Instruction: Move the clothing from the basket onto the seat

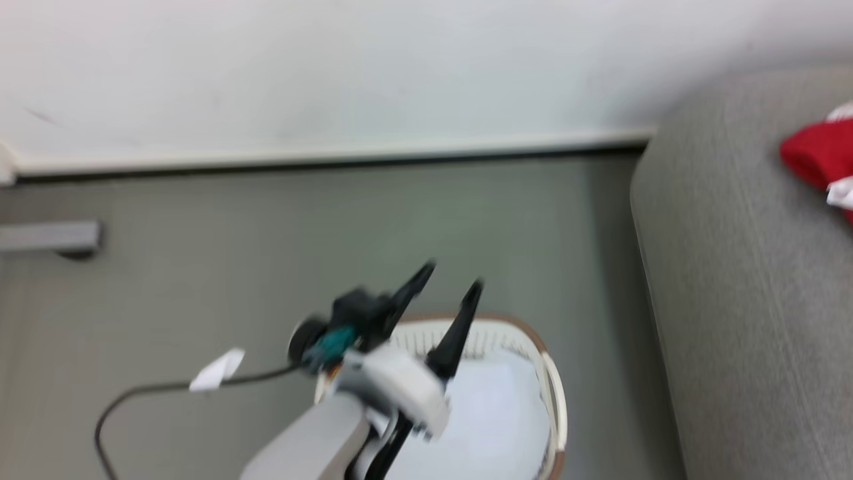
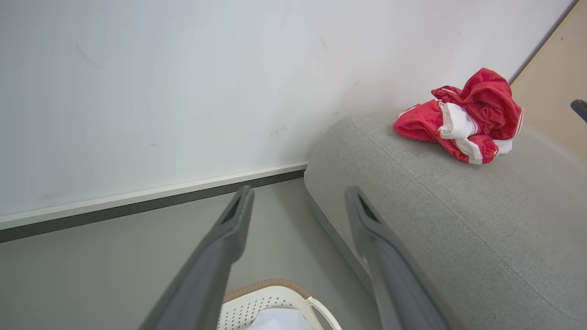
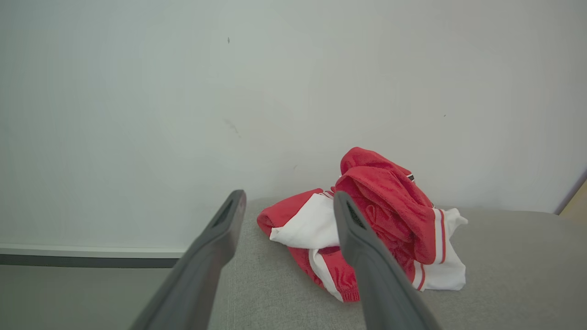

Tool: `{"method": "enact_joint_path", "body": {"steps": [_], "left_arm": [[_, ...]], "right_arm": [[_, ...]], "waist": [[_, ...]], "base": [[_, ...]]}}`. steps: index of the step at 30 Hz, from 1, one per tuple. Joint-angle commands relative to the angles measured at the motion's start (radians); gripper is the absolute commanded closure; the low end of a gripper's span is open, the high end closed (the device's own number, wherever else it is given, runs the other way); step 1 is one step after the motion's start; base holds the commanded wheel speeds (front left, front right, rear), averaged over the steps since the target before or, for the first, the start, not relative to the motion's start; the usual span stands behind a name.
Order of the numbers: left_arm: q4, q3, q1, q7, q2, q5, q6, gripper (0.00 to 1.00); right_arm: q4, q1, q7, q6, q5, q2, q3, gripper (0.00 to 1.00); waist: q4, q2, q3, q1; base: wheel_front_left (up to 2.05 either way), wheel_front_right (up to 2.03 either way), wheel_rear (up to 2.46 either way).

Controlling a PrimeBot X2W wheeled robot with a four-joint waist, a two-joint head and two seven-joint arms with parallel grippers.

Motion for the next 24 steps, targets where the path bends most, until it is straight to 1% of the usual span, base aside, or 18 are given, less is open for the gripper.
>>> {"method": "enact_joint_path", "body": {"steps": [1, 5, 9, 12, 16, 17, 20, 24], "left_arm": [[0.0, 0.003, 0.03, -0.007, 0.007, -0.018, 0.003, 0.0], [-0.01, 0.044, 0.153, -0.02, 0.046, -0.048, 0.035, 0.0], [-0.023, 0.085, 0.265, -0.028, 0.09, -0.061, 0.064, 0.0], [-0.037, 0.121, 0.329, -0.029, 0.125, -0.042, 0.086, 0.0], [-0.077, 0.2, 0.417, -0.028, 0.148, -0.001, 0.101, 0.0], [-0.086, 0.225, 0.437, -0.028, 0.151, 0.012, 0.101, 0.0], [-0.117, 0.296, 0.494, -0.028, 0.153, 0.049, 0.081, 0.0], [-0.147, 0.384, 0.564, -0.028, 0.14, 0.116, 0.027, 0.0]], "right_arm": [[-0.011, 0.032, 0.001, -0.003, 0.002, 0.008, 0.001, 0.0], [-0.087, 0.157, 0.001, -0.003, -0.02, 0.046, 0.046, 0.0], [-0.133, 0.255, 0.001, -0.003, -0.023, 0.086, 0.101, 0.0], [-0.162, 0.31, 0.001, -0.003, -0.027, 0.117, 0.123, 0.0], [-0.19, 0.378, 0.001, -0.003, -0.016, 0.16, 0.134, 0.0], [-0.194, 0.392, 0.001, -0.003, -0.021, 0.169, 0.138, 0.0], [-0.198, 0.428, 0.001, -0.003, -0.033, 0.189, 0.155, 0.0], [-0.192, 0.464, 0.001, -0.003, -0.031, 0.202, 0.184, 0.0]], "waist": [[0.064, 0.0, -0.126, 0.0003], [0.096, 0.0, -0.211, 0.0003], [0.117, 0.0, -0.273, 0.0003], [0.13, 0.0, -0.297, 0.0003], [0.144, 0.0, -0.322, 0.0003], [0.147, 0.0, -0.326, 0.0003], [0.152, 0.0, -0.339, 0.0003], [0.161, 0.0, -0.351, 0.0003]], "base": [[0.0, 0.0, 0.0], [0.0, 0.0, 0.0], [0.0, 0.0, 0.0], [0.0, 0.0, 0.0], [0.0, 0.0, 0.0], [0.0, 0.0, 0.0], [0.0, 0.0, 0.0], [0.0, 0.0, 0.0]]}}
